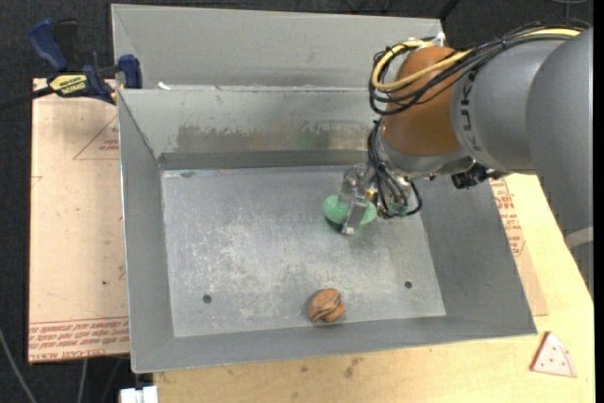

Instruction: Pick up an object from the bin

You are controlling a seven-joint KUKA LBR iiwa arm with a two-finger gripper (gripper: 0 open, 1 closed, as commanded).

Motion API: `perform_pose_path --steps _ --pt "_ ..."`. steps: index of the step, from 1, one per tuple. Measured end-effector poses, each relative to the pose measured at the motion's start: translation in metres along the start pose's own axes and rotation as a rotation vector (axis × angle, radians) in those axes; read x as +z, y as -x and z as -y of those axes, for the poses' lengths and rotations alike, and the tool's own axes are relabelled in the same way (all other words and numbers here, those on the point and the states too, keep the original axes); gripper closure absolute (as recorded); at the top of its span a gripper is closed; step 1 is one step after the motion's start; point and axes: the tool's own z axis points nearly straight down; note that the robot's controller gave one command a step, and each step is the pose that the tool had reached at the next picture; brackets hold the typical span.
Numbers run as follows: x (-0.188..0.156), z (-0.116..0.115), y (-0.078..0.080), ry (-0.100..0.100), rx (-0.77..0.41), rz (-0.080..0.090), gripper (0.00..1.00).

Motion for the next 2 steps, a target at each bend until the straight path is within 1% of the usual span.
perform_pose_path --steps 2 --pt "0.0 -0.0001 0.0 0.0 0.0 0.0 1.0"
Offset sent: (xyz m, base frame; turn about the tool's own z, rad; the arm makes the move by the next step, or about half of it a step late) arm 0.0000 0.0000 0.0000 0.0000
